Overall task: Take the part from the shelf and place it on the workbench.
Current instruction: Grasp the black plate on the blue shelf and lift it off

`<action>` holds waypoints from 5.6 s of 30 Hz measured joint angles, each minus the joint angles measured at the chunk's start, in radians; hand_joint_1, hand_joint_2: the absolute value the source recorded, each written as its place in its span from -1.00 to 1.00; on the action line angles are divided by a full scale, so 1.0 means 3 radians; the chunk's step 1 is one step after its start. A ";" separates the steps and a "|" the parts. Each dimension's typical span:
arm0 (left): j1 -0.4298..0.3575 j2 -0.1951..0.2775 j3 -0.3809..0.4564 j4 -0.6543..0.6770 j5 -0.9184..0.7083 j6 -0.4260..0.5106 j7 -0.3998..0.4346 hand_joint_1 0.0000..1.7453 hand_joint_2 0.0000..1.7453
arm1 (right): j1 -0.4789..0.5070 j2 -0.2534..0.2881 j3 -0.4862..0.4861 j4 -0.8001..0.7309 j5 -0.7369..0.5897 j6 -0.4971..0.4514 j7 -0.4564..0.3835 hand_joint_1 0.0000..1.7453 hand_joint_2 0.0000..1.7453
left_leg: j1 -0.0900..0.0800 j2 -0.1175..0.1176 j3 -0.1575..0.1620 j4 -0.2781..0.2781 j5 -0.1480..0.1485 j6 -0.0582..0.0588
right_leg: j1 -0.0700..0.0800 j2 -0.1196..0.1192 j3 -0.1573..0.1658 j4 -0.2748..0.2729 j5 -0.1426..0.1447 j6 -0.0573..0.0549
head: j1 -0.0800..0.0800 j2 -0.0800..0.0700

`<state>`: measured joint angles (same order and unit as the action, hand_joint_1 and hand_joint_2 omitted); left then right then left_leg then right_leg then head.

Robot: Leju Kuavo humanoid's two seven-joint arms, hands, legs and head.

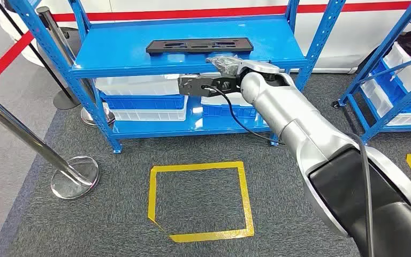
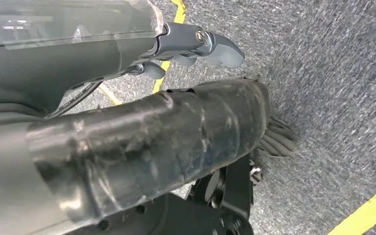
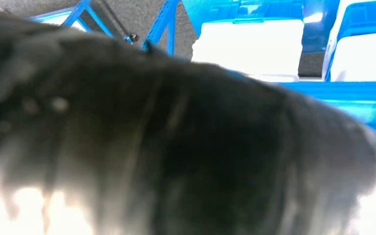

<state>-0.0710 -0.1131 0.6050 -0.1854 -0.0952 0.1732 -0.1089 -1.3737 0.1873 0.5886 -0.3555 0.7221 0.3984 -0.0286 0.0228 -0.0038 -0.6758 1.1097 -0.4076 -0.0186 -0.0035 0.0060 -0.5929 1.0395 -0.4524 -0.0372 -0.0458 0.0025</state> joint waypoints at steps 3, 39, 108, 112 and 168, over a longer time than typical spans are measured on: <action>-0.0001 0.0004 0.0002 0.0000 -0.0003 0.0002 0.0010 -1.00 -1.00 | -0.0004 -0.0003 0.0000 0.0001 -0.0006 -0.0004 0.0012 -1.00 -1.00 | -0.0021 -0.0001 0.0115 -0.0227 0.0008 0.0030 | 0.0014 0.0000 -0.0002 0.0014 -0.0027 0.0031 | 0.0002 0.0000; -0.0007 -0.0008 0.0034 0.0000 -0.0040 0.0023 0.0015 -1.00 -1.00 | 0.0012 -0.0123 0.0001 0.0019 -0.0181 -0.0102 0.0045 -1.00 -1.00 | -0.0007 0.0000 0.0180 -0.0340 -0.0002 0.0124 | 0.0011 0.0000 0.0031 0.0161 -0.0228 0.0113 | 0.0007 0.0001; -0.0065 -0.0085 0.0064 0.0000 -0.0227 0.0045 0.0053 -1.00 -1.00 | 0.0521 0.0408 0.0899 -0.0088 0.0021 -0.0303 0.0027 -1.00 -1.00 | -0.0027 -0.0005 0.0291 -0.0380 -0.0051 0.0181 | -0.0015 -0.0002 -0.0441 0.0803 -0.0271 0.0130 | 0.0003 0.0001; -0.0058 -0.0090 0.0065 0.0002 -0.0226 0.0039 0.0049 -1.00 -1.00 | 0.0541 0.0464 0.1078 -0.0240 -0.0196 -0.0273 0.0146 -1.00 -1.00 | -0.0040 -0.0007 0.0361 -0.0343 -0.0146 0.0130 | 0.0003 -0.0002 -0.0152 0.0059 0.0136 0.0077 | 0.0001 0.0000; -0.0010 -0.0088 0.0079 0.0011 -0.0276 0.0080 0.0153 -1.00 -1.00 | 0.0536 0.0478 0.1724 -0.0159 -0.0548 -0.0429 0.0095 -1.00 -1.00 | -0.0013 -0.0004 0.0264 -0.0310 -0.0109 0.0164 | -0.0007 -0.0012 -0.0437 0.0934 -0.0442 0.0121 | -0.0007 0.0001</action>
<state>-0.0741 -0.1395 0.6289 -0.1820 -0.1779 0.1971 -0.0630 -1.2129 0.3308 1.1059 -0.4033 0.5577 0.2698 -0.0002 0.0189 -0.0050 -0.5965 1.0167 -0.4404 0.0307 -0.0055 0.0025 -0.7241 1.3196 -0.5849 -0.0010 -0.0480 0.0027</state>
